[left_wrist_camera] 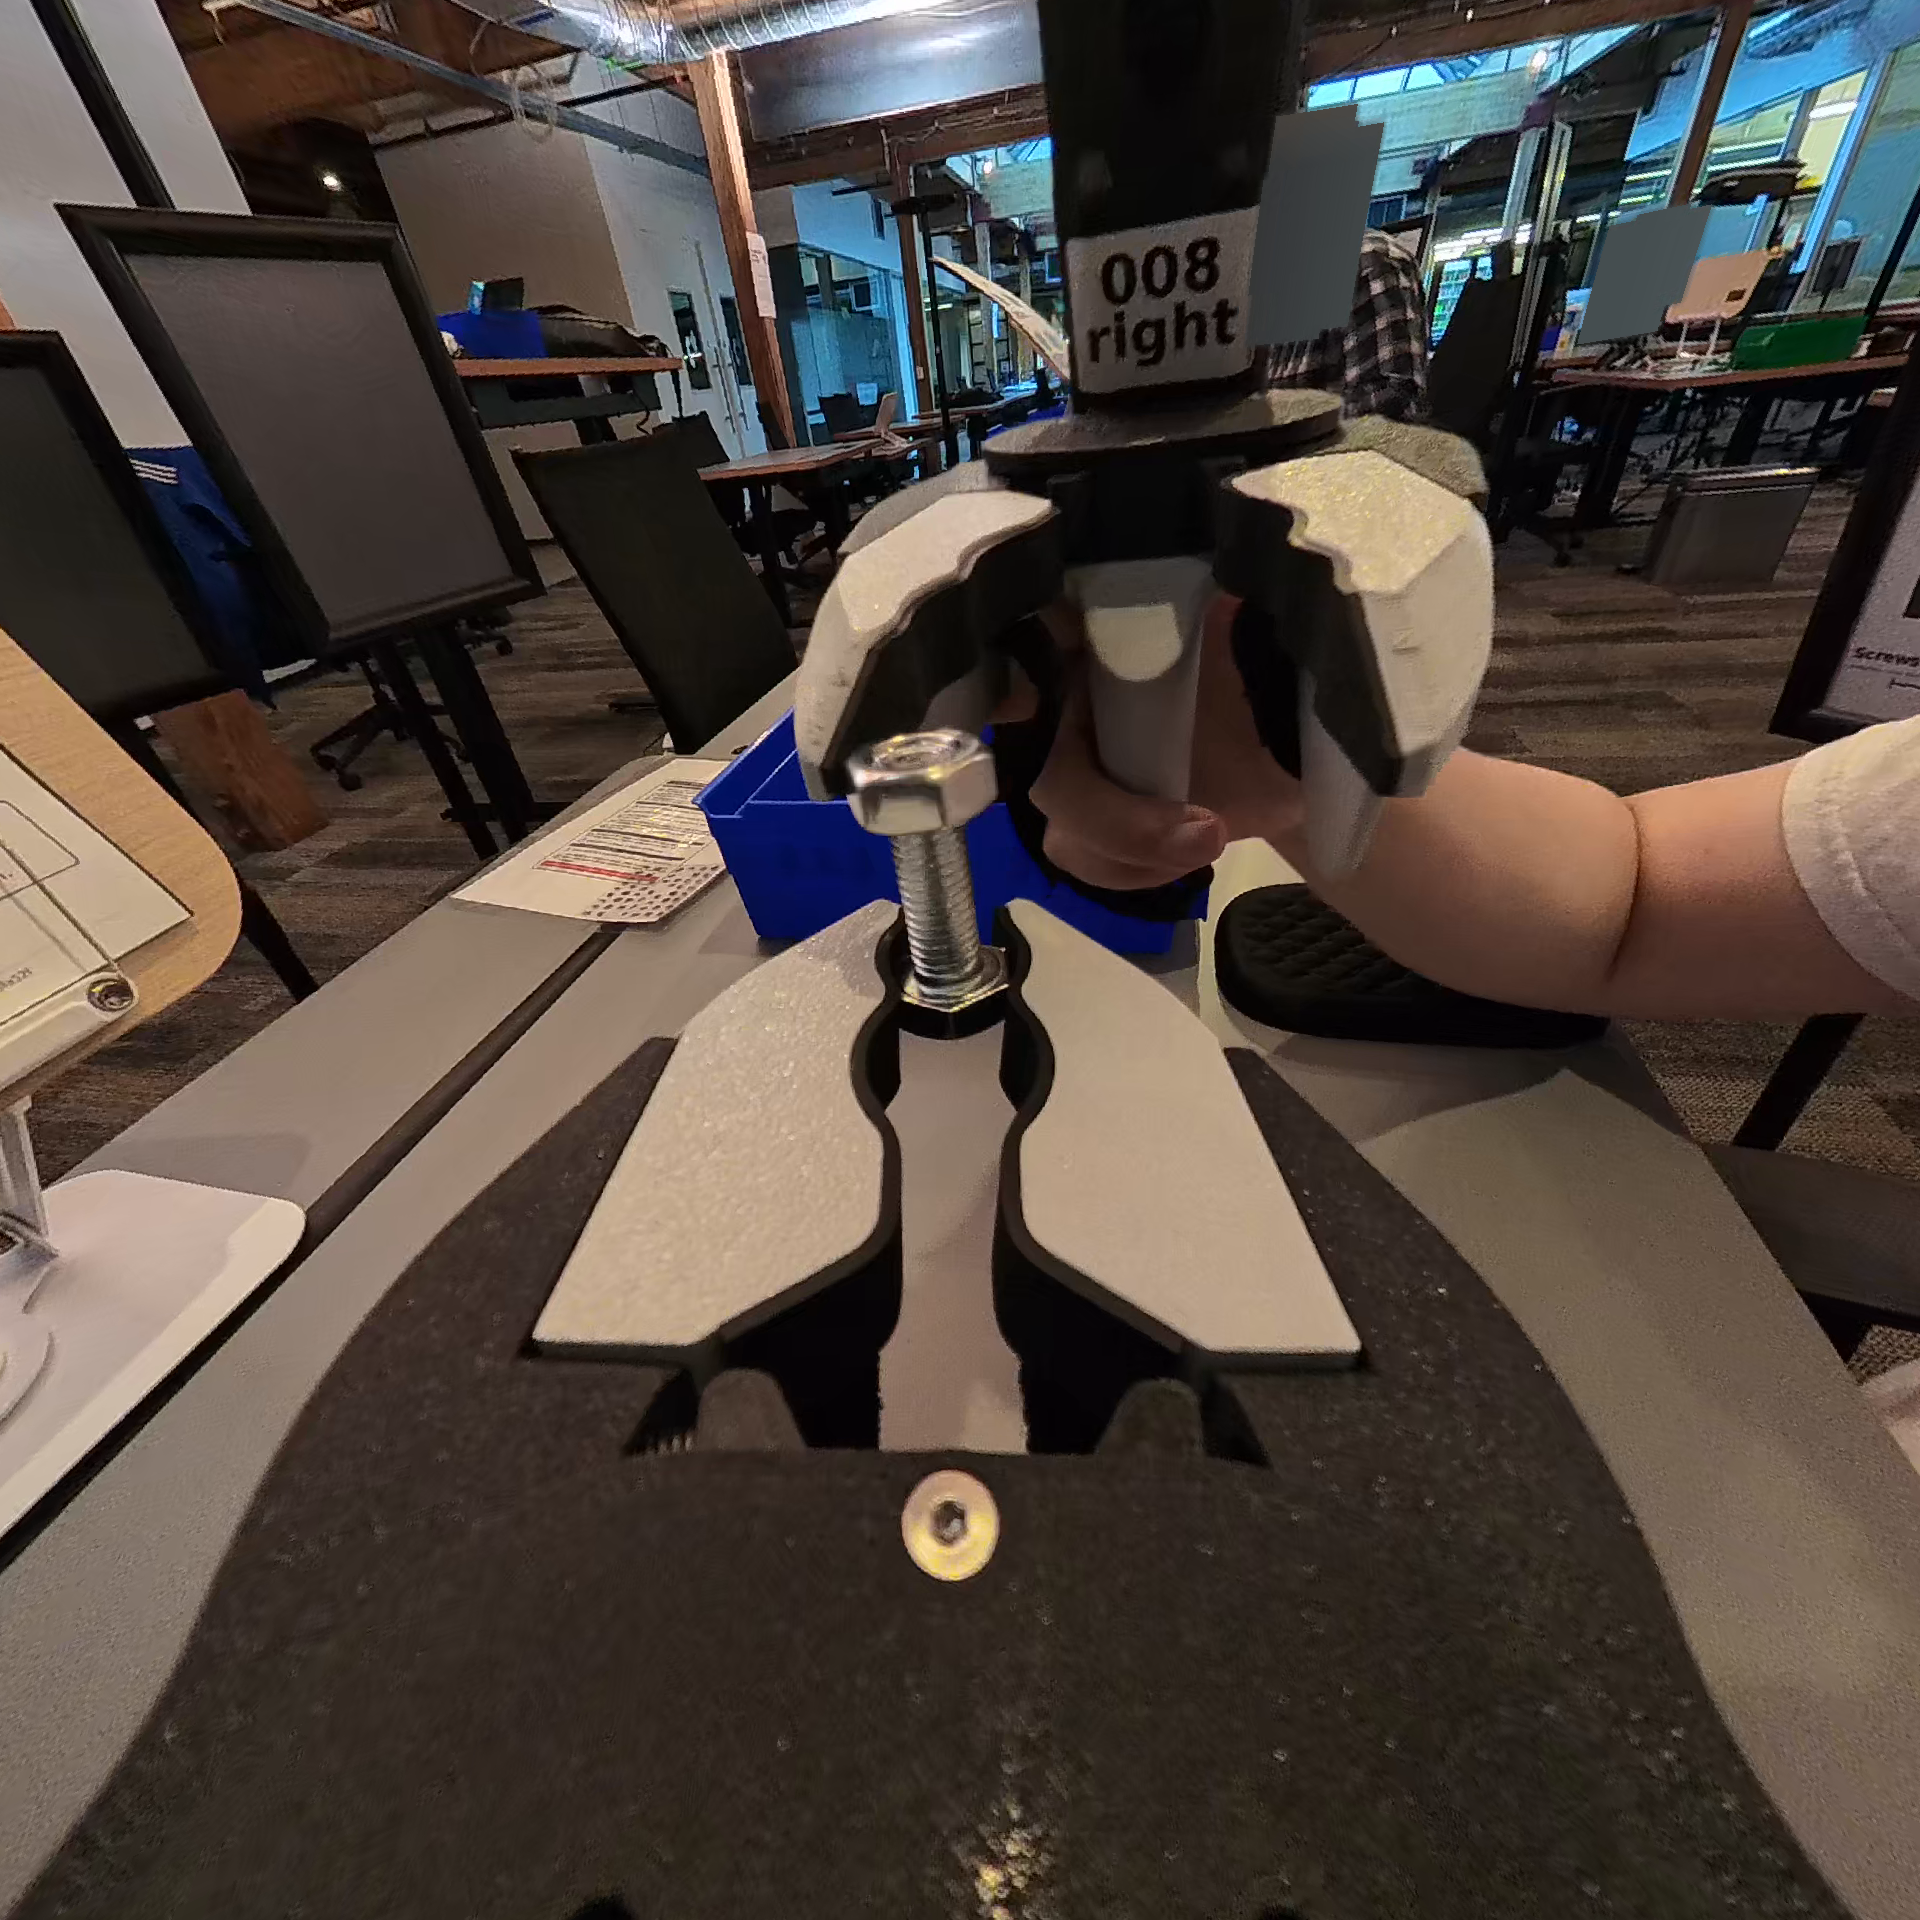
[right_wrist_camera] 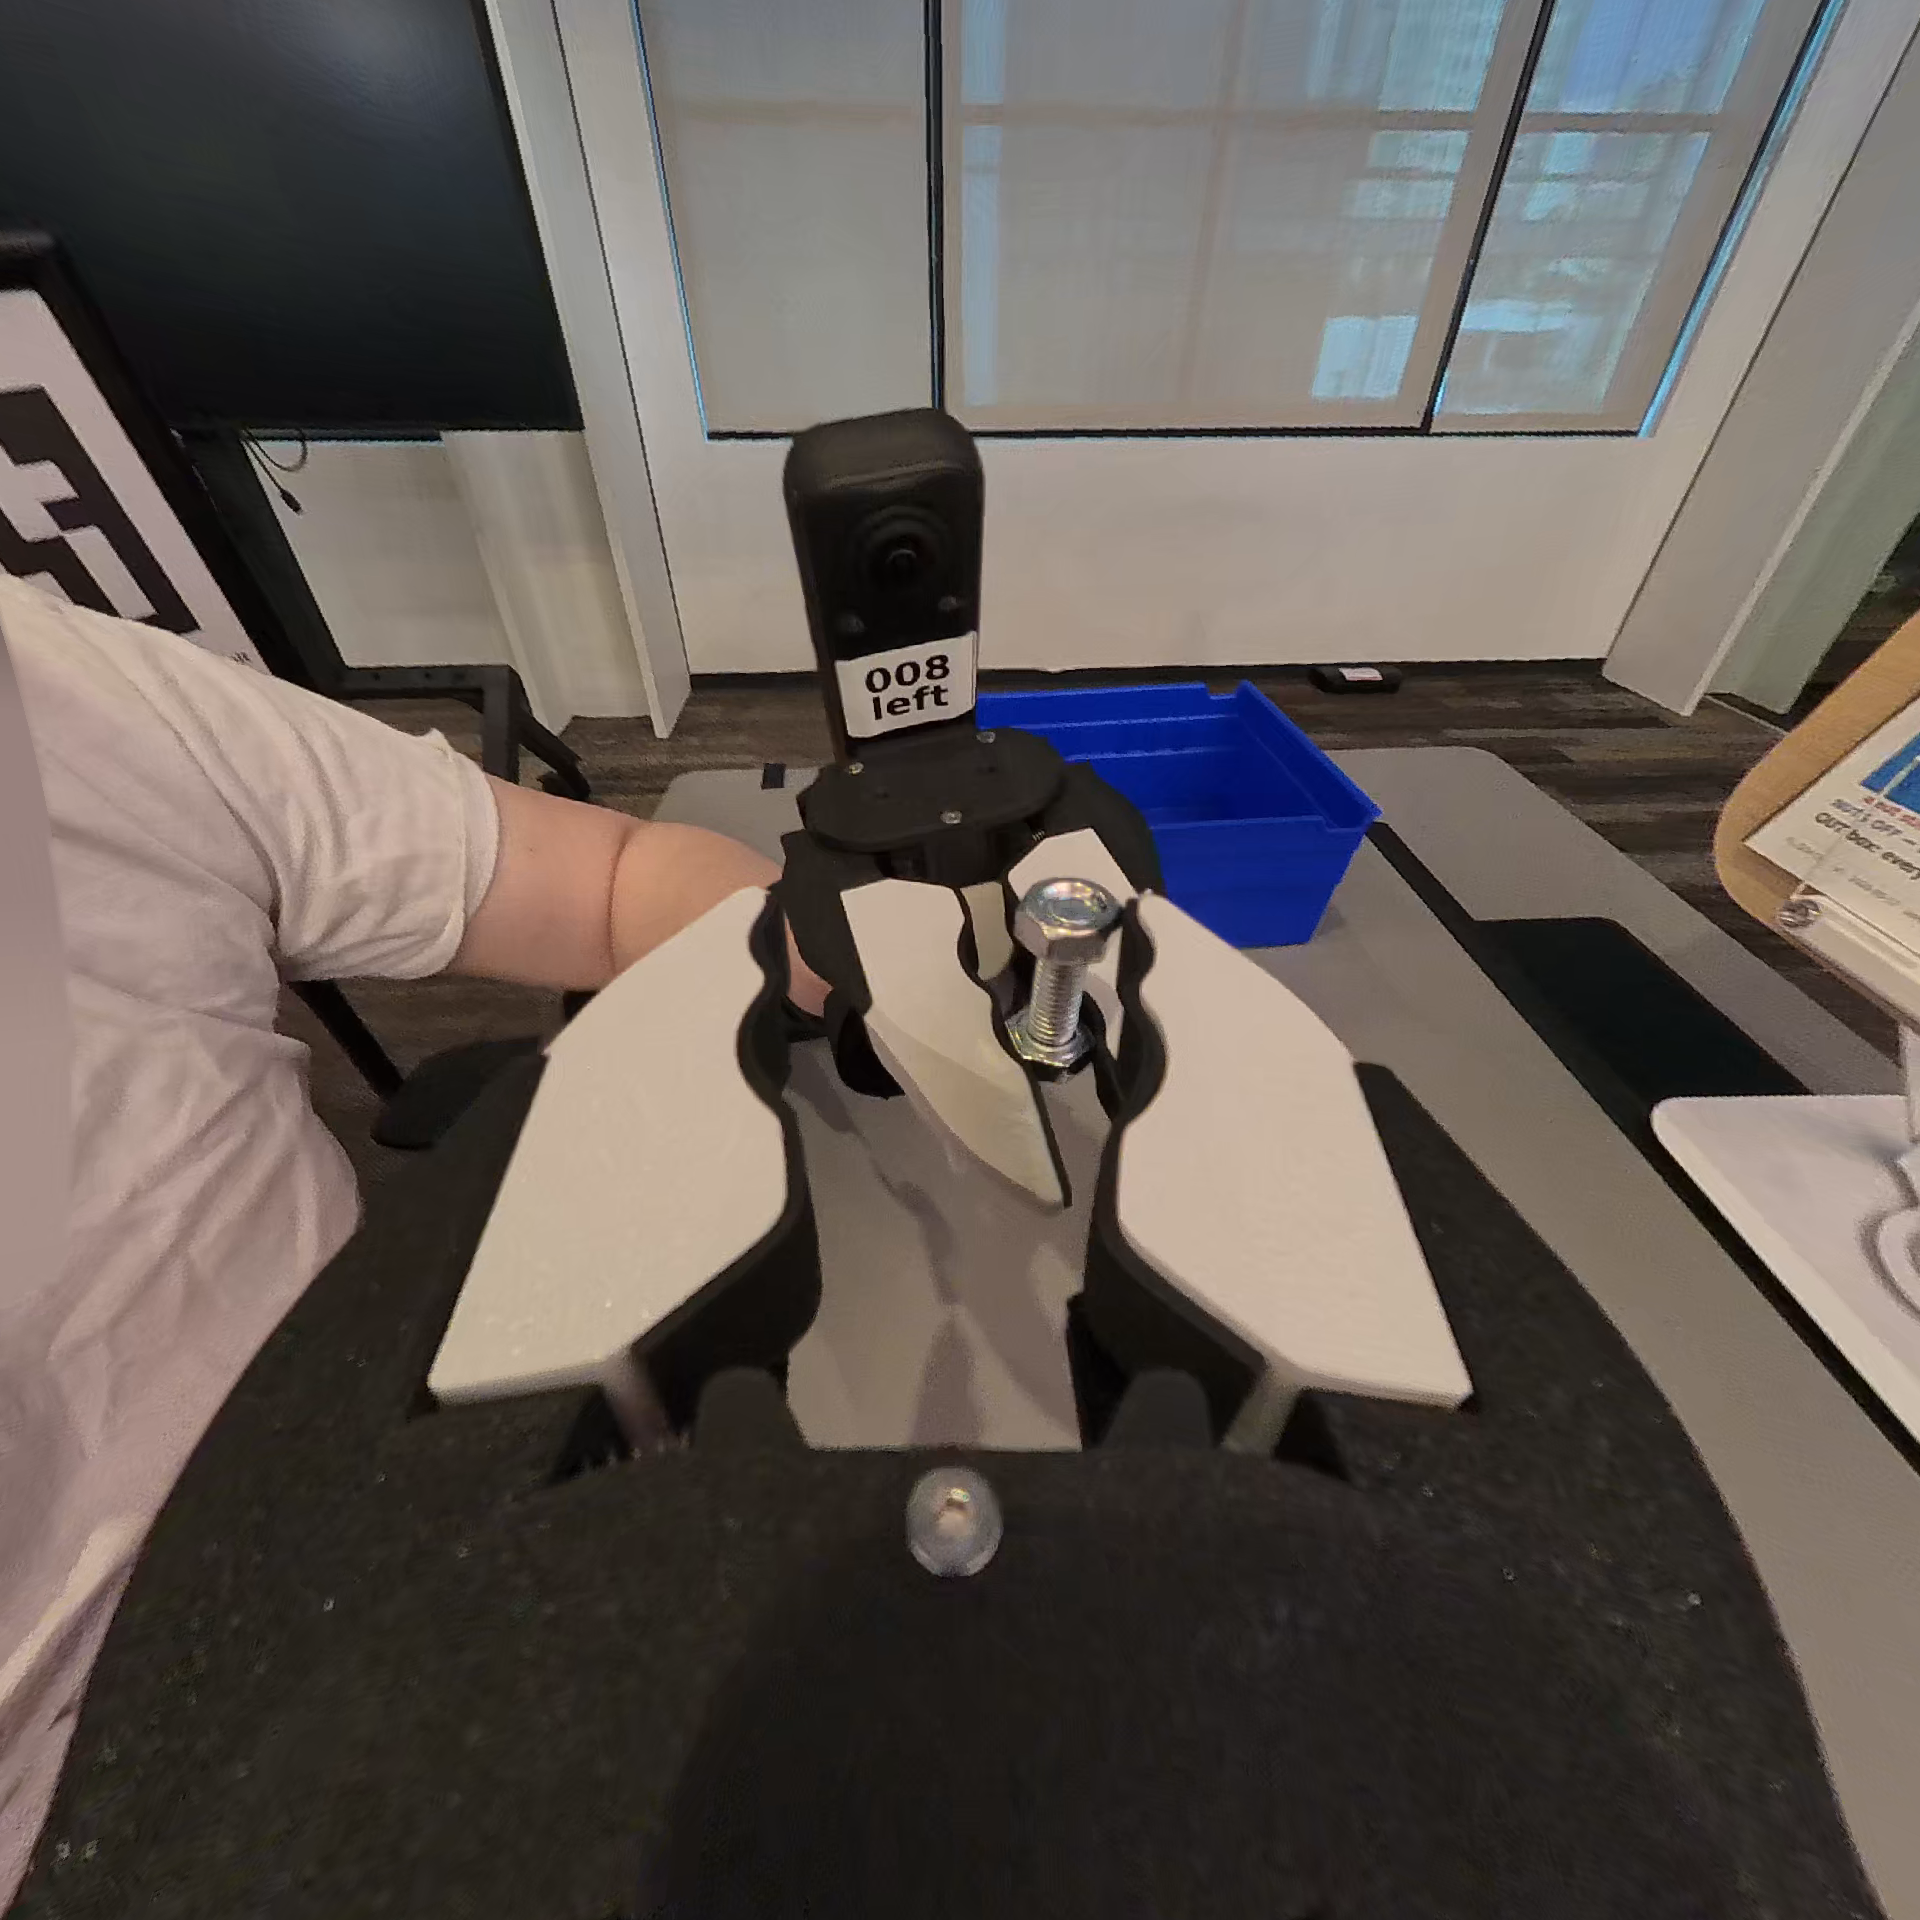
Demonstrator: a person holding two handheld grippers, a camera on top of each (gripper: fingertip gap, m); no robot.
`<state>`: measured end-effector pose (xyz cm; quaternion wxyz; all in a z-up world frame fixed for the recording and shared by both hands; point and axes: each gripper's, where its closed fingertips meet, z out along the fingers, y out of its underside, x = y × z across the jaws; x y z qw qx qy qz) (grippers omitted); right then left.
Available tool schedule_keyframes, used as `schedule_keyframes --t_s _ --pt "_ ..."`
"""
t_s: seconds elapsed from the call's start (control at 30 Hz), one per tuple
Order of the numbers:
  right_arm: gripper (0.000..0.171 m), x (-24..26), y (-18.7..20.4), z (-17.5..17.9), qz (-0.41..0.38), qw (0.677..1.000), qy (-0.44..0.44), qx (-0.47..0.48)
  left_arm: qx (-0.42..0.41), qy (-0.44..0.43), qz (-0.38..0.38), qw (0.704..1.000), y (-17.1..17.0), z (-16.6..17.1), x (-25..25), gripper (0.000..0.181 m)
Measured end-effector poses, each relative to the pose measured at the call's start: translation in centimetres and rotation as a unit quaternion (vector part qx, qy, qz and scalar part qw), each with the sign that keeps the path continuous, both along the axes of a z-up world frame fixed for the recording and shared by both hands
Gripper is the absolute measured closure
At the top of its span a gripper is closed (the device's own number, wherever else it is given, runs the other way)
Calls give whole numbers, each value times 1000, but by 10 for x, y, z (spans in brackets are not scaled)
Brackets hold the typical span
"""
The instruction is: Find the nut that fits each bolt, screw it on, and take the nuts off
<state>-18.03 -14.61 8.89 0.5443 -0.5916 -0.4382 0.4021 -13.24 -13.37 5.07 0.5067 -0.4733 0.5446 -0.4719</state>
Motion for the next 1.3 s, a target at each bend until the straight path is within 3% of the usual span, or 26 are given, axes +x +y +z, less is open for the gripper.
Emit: schedule_keyframes --t_s 0.23,0.4,0.6,0.77,0.83,1.0,1.2,1.3 --pt "119 6 -5 5 -15 1000 -14 13 -1 -1 15 1000 7 1 -3 168" --pt "110 9 4 14 -65 996 -1 56 -5 -7 -8 1000 -1 4 -2 168" --pt "109 -6 -6 3 -6 1000 7 13 2 -9 -18 1000 -10 6 -1 168" --pt "102 -4 -9 3 -32 999 -32 27 -1 -15 2 1000 0 12 -6 168" --pt "115 -3 -15 5 -18 998 -37 37 -7 -18 10 1000 5 13 -8 168" --pt "108 5 2 7 -56 998 -6 22 -15 -15 -12 1000 -3 10 -5 168" --pt "104 -3 -5 2 -25 1000 -7 1 -5 -7 3 1000 2 8 -5 168" --pt "115 0 -10 3 -24 999 -28 17 -17 -11 16 1000 12 8 -8 168"
